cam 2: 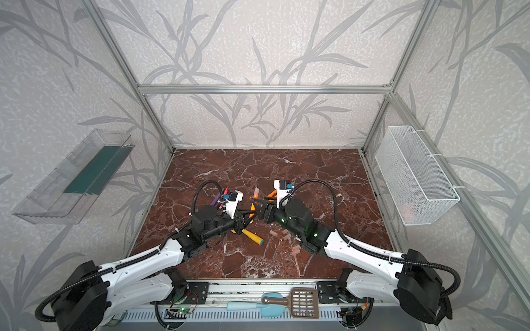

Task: Insert the pens into the pen caps
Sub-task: 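Press the cap down onto the highlighter and open the right gripper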

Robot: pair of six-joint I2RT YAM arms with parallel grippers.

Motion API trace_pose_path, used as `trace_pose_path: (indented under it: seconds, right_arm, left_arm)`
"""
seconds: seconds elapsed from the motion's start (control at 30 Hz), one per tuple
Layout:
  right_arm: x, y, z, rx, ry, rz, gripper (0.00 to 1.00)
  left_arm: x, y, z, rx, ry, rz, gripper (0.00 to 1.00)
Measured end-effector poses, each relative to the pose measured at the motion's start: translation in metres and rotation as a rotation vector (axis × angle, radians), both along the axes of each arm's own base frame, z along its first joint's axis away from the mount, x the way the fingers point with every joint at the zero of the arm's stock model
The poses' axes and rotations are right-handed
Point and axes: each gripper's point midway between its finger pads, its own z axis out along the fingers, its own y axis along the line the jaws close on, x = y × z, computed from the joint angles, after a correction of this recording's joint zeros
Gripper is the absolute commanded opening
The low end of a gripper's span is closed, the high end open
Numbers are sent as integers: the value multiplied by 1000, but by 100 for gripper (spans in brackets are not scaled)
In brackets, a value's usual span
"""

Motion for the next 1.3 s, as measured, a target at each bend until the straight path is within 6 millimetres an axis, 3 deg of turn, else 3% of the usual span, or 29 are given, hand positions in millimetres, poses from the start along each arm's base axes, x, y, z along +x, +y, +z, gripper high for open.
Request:
trace_pose_path:
  seconds: [0.13, 0.3, 0.63, 0.83, 1.0, 1.17, 1.3]
  right_arm:
    - [16, 11, 16, 14, -11, -2, 65]
    - [33, 15, 16, 4, 3, -11, 64]
    - [43, 21, 5, -31, 30, -15, 31]
    - [45, 23, -1, -54, 41, -4, 0]
    - [41, 22, -6, -61, 45, 16, 0]
    - [30, 12, -25, -37, 46, 32, 0]
    - [24, 0, -20, 20, 12, 19, 0]
  left_arm:
    - [0, 0, 1, -1, -1, 0, 0]
    - [0, 0, 1, -2, -2, -1, 0]
    - [-1, 0, 1, -3, -2, -4, 0]
    - [0, 0, 1, -2, -2, -1, 0]
    - [1, 2, -2, 10, 6, 15, 0]
    - [-6, 0, -16, 62, 49, -7, 0]
    - [-8, -7, -9, 109, 62, -49, 0]
